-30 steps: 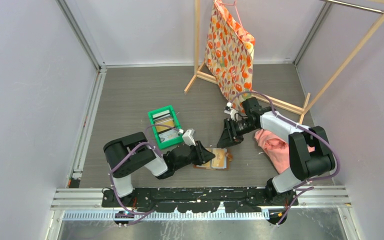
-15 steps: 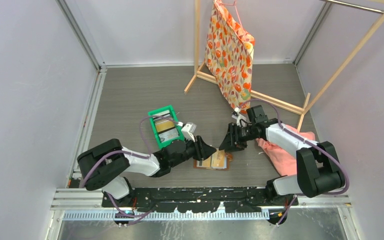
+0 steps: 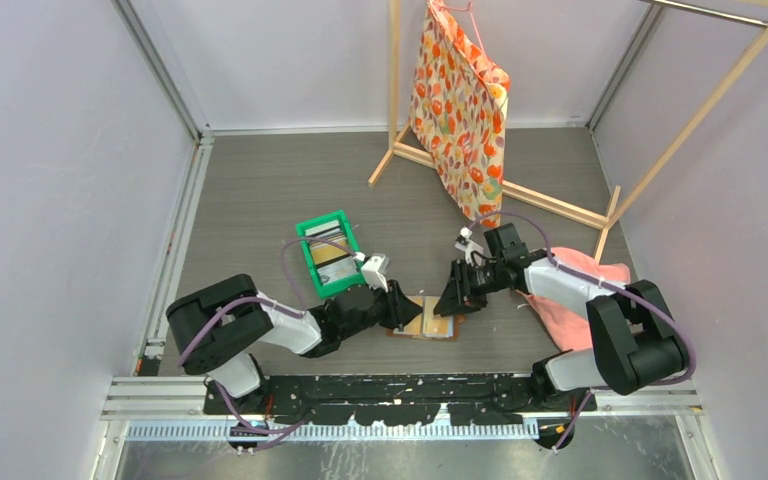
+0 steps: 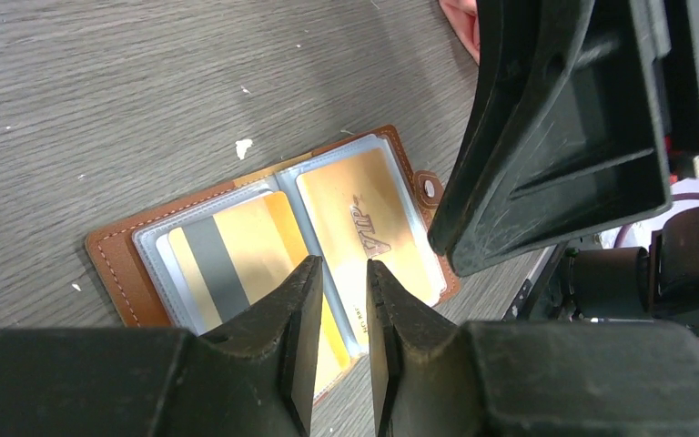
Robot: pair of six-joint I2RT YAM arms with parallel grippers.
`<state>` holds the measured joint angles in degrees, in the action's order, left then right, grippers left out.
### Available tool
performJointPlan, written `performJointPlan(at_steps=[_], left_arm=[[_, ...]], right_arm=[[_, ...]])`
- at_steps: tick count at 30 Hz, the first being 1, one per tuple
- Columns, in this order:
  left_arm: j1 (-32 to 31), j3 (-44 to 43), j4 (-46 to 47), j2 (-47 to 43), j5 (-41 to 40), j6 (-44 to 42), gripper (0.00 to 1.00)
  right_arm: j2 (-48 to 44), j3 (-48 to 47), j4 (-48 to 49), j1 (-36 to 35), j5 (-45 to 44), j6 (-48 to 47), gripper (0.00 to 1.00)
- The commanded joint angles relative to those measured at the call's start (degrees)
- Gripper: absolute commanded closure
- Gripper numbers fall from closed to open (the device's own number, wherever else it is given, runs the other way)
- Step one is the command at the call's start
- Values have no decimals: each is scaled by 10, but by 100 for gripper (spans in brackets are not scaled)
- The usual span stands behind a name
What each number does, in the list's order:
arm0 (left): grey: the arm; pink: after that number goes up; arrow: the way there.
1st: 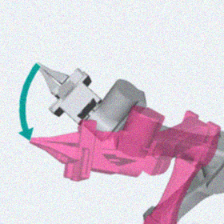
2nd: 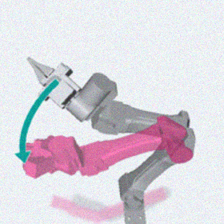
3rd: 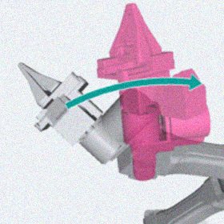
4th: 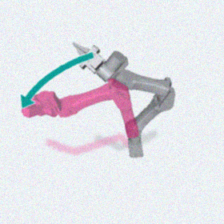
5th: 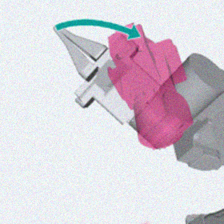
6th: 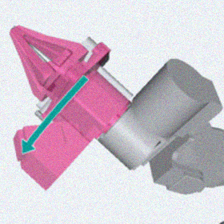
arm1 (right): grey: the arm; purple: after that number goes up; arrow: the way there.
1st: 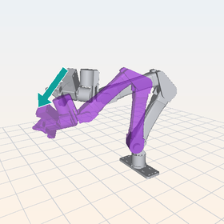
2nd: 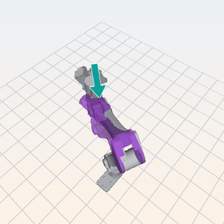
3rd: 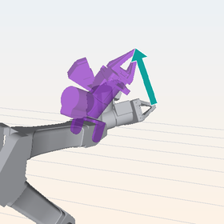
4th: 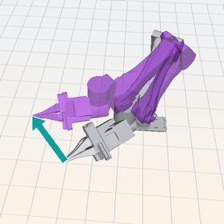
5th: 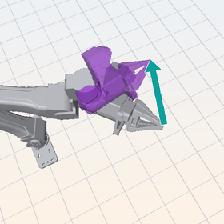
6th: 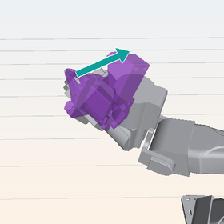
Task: Put the credit cards into the card holder
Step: Insert the credit card into the card holder.
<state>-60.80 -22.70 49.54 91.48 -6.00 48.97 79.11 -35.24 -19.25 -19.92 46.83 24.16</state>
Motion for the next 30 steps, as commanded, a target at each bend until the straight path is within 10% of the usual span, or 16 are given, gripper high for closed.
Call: performJointPlan(at_steps=[1, 7, 13, 21, 25, 30], left_arm=[[-3, 5, 19, -22, -16, -21, 74], [-3, 0, -118, -170, -3, -117, 68], [3, -25, -307, -344, -10, -193, 1], [-50, -85, -499, -370, -60, -48, 23], [-171, -186, -657, -269, -265, -11, 28], [-194, -313, -725, -77, -308, 29, 42]], right_arm=[[-10, 28, 45, -1, 38, -15, 70], [-36, -17, 17, 5, 83, -118, 74], [-65, -145, -247, 76, 137, -421, 68], [-113, -162, -287, 152, 64, -453, 65], [-97, -172, -285, 153, -13, -444, 64], [-82, -185, -296, 156, -33, -447, 64]])
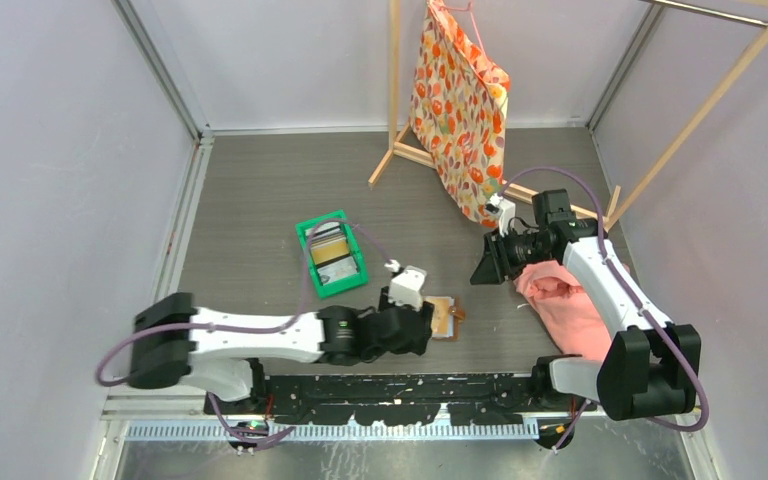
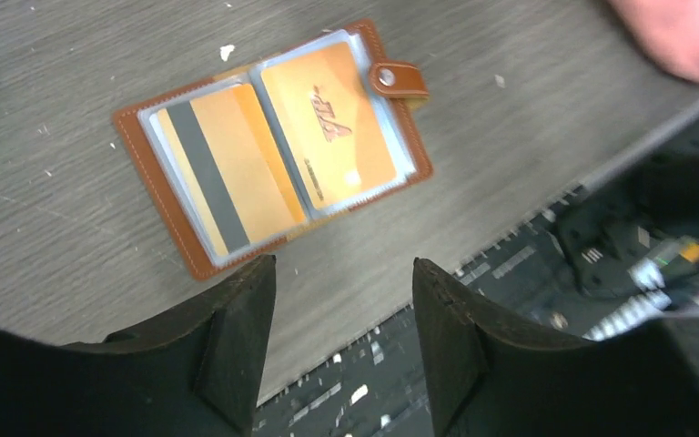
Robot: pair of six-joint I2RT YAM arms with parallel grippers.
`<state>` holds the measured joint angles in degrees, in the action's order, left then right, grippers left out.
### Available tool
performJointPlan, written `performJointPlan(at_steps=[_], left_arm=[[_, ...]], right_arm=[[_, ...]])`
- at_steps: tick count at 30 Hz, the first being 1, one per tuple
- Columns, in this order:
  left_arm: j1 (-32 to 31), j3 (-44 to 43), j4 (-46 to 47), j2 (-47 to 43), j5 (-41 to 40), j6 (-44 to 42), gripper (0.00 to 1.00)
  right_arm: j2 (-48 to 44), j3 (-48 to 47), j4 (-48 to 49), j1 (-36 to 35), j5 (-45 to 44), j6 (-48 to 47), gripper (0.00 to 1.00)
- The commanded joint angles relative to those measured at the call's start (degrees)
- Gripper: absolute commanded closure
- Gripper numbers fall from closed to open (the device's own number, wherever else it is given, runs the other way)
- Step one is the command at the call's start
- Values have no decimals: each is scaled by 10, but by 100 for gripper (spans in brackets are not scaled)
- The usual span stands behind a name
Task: Put the credit cards into the card holder
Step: Insert the credit card into the card holder, then turn over the card holder at the center of the board.
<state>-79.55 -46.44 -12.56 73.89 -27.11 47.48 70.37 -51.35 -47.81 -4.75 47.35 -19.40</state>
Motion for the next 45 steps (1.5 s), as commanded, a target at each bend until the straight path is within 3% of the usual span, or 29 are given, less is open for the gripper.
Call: performJointPlan(at_steps=[1, 7, 13, 32, 41, 45], left_arm=[[-7, -99, -109, 117, -97, 45, 42], [-7, -198, -128, 241, -97, 56, 36], [15, -221, -95, 292, -49, 50, 33], [36, -250, -84, 333, -8, 47, 31], [37, -305, -174, 379, -31, 74, 30], [37, -297, -174, 374, -35, 83, 35]], right_arm=[[6, -23, -7, 4, -40, -11, 64], [13, -25, -7, 5, -40, -8, 64], [13, -26, -5, 5, -42, -4, 64], [16, -27, -5, 6, -49, -2, 64], [16, -27, -4, 6, -49, -2, 64], [16, -27, -4, 6, -49, -3, 64]])
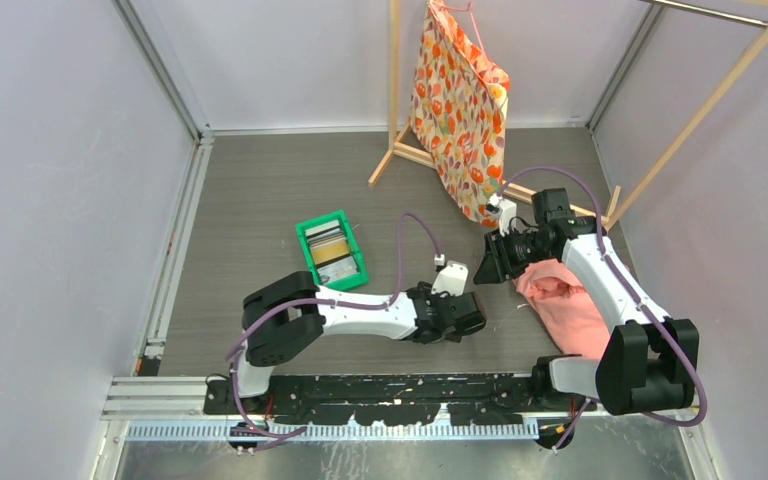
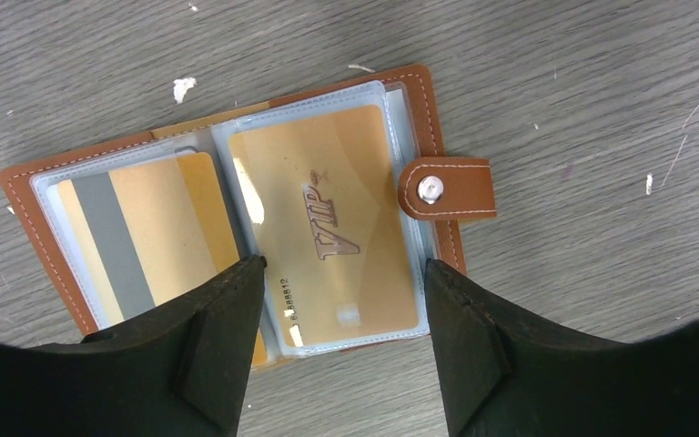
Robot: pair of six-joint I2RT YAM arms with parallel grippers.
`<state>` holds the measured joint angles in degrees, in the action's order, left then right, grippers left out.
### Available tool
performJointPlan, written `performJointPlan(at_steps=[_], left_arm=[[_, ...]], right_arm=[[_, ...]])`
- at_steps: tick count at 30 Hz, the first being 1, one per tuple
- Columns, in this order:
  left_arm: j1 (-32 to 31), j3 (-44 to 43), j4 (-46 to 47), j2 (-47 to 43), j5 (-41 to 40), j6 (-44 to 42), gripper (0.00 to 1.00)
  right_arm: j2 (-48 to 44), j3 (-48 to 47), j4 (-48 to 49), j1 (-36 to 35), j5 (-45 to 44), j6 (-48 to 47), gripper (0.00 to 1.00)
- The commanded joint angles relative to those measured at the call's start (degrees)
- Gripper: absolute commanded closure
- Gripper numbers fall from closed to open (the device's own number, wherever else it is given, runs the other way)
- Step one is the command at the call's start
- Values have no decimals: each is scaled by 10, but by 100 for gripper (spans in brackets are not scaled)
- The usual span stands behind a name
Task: Put the credit cards into the card holder
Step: Turn over the card holder at the center of the board.
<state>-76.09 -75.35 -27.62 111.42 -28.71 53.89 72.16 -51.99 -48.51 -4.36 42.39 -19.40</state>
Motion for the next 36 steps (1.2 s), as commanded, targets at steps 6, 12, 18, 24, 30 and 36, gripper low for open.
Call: performJointPlan(at_steps=[6, 12, 18, 24, 30, 36], left_arm=[[2, 13, -19, -26, -28, 26, 41], [5, 50, 13, -64, -26, 28, 46], [14, 95, 56, -106, -15, 28, 49], [36, 155, 125, -146, 25, 29, 51], [48, 183, 154, -179, 55, -26, 50], [75, 269, 288, -259, 163, -154, 38]], right_arm=[[-2, -21, 1, 3, 2, -3, 64], [-2, -21, 1, 3, 3, -4, 64], [-2, -22, -4, 3, 13, -9, 64], [-2, -25, -14, 2, 83, -16, 64], [40, -39, -29, -14, 172, -5, 64], [117, -46, 22, -71, 193, 109, 68]])
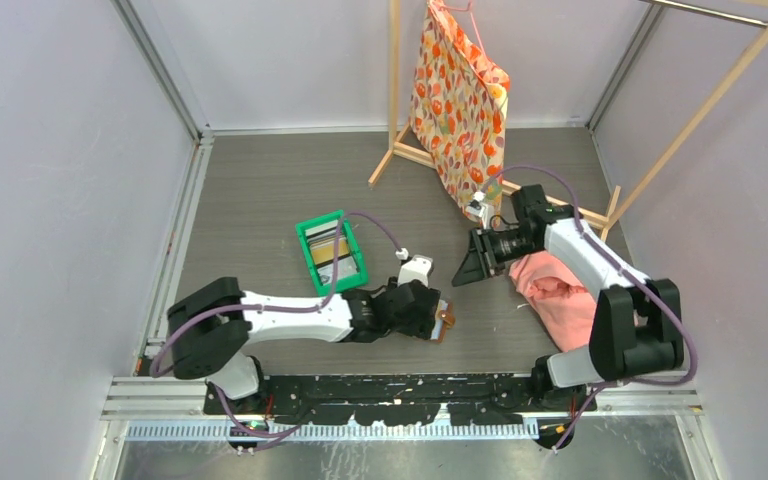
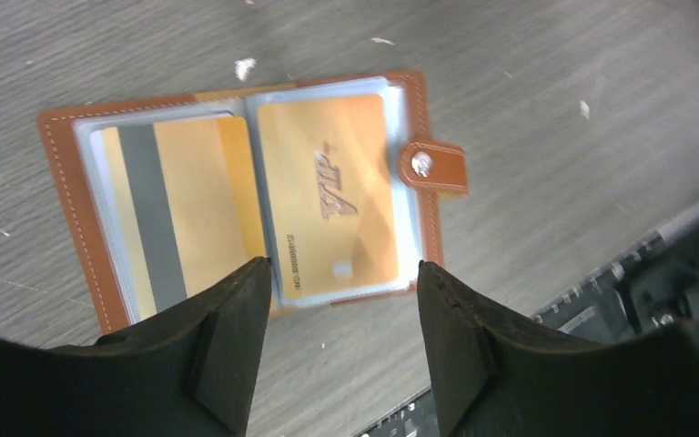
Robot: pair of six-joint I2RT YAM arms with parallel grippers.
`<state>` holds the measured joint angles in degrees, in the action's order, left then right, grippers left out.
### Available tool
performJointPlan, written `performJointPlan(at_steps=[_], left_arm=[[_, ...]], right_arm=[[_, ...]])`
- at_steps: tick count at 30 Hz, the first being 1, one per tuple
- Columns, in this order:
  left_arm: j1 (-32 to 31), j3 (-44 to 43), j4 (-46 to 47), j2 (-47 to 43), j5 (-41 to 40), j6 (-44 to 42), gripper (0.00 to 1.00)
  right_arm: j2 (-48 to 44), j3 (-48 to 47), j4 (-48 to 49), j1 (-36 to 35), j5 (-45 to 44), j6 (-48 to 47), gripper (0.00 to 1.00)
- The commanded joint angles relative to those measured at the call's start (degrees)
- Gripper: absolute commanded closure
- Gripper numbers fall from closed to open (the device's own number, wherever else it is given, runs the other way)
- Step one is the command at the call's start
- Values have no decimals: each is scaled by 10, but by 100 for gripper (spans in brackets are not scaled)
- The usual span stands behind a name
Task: Put the credit cards into the card holder
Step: Turn over the card holder at the center of the board.
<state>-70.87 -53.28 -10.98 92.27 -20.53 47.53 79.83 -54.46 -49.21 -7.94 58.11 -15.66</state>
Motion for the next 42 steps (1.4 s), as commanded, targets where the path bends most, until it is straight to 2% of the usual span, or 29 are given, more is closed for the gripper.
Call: performJointPlan(at_steps=[1, 3, 5, 7, 10, 12, 14, 18, 22, 27, 32, 38, 40, 41, 42], left_arm=[[36, 66, 143, -84, 104, -91, 38], [70, 101, 187, -102, 161, -83, 46], [96, 141, 232, -117, 200, -77, 52], [108, 164, 249, -133, 229, -87, 53], [109, 182, 241, -166, 229, -122, 52], [109, 201, 247, -200, 219, -144, 52], [110, 221, 244, -245, 190, -162, 52], [110, 259, 230, -353, 146, -185, 48], [110, 296, 228, -422, 133, -183, 46], [110, 340, 269, -461, 130, -171, 44], [111, 351, 289, -462, 136, -162, 43], [110, 354, 330, -426, 151, -153, 43], [110, 353, 352, -407, 158, -144, 43], [110, 352, 363, -396, 160, -136, 43], [110, 350, 374, -385, 160, -120, 43]], right_arm=[[55, -24, 35, -46, 7, 76, 71], [85, -43, 26, -76, -66, 57, 78], [113, -90, -24, -125, -154, -13, 81], [124, -103, -38, -168, -230, -55, 81], [113, -85, -20, -210, -291, -88, 69], [98, -62, 3, -241, -326, -102, 54], [96, -51, 21, -273, -366, -105, 46], [99, -34, 31, -318, -453, -113, 39], [91, -10, 34, -330, -480, -118, 38], [106, -14, 56, -334, -504, -100, 47], [110, -17, 80, -333, -539, -91, 71], [92, -20, 127, -298, -607, -80, 88], [92, -30, 143, -280, -622, -72, 89], [93, -38, 141, -272, -620, -67, 86], [90, -46, 133, -264, -605, -63, 76]])
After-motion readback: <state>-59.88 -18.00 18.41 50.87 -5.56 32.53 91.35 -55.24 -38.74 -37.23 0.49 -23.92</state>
